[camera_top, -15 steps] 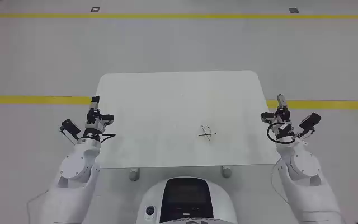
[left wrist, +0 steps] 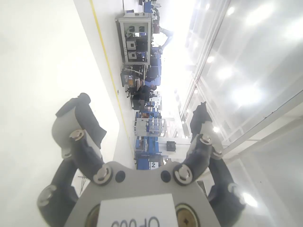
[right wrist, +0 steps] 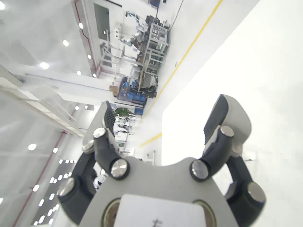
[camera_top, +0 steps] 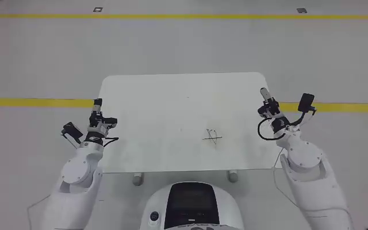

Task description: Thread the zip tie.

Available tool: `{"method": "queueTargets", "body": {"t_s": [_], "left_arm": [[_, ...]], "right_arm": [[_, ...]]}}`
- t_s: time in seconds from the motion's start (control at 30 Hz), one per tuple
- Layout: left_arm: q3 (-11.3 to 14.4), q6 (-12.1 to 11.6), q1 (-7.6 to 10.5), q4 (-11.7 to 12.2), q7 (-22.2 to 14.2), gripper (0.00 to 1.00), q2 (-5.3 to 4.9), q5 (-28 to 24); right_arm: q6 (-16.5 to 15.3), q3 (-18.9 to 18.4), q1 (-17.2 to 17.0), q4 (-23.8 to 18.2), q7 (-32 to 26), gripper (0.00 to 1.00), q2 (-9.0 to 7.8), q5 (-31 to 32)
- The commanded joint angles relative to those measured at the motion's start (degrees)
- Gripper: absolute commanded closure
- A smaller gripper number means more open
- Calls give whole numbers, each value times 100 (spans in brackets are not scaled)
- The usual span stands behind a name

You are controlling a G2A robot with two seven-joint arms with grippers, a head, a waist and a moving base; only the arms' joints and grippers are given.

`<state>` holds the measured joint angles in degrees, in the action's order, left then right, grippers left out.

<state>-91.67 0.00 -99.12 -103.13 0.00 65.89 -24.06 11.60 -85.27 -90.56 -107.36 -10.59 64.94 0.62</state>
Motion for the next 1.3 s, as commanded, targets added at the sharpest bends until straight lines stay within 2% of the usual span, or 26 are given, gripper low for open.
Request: {"method": "queueTargets", "body": {"t_s": [0.0,0.37,0.43,0.5,0.6,0.77,1.17,1.27], "left_arm": [[0,0,0,0,0,0,0,0],[0,0,0,0,0,0,0,0],[0,0,0,0,0,0,0,0],[0,0,0,0,0,0,0,0],[0,0,0,0,0,0,0,0],[0,0,0,0,0,0,0,0],[0,0,0,0,0,0,0,0],[0,0,0,0,0,0,0,0]], "right_arm": [[11,35,48,15,-22,0,2,59],[11,35,48,15,-22,0,2,59],[219,218,423,-118,-628,0,-54,894],[515,449,867,-20,-1189,0,-74,1338],[788,866,1419,154,-1791,0,-71,1843],[788,1770,2287,639,-2511,0,31,2581],[788,1770,2287,639,-2511,0,31,2581],[788,1987,2611,669,-2921,0,34,3159]]}}
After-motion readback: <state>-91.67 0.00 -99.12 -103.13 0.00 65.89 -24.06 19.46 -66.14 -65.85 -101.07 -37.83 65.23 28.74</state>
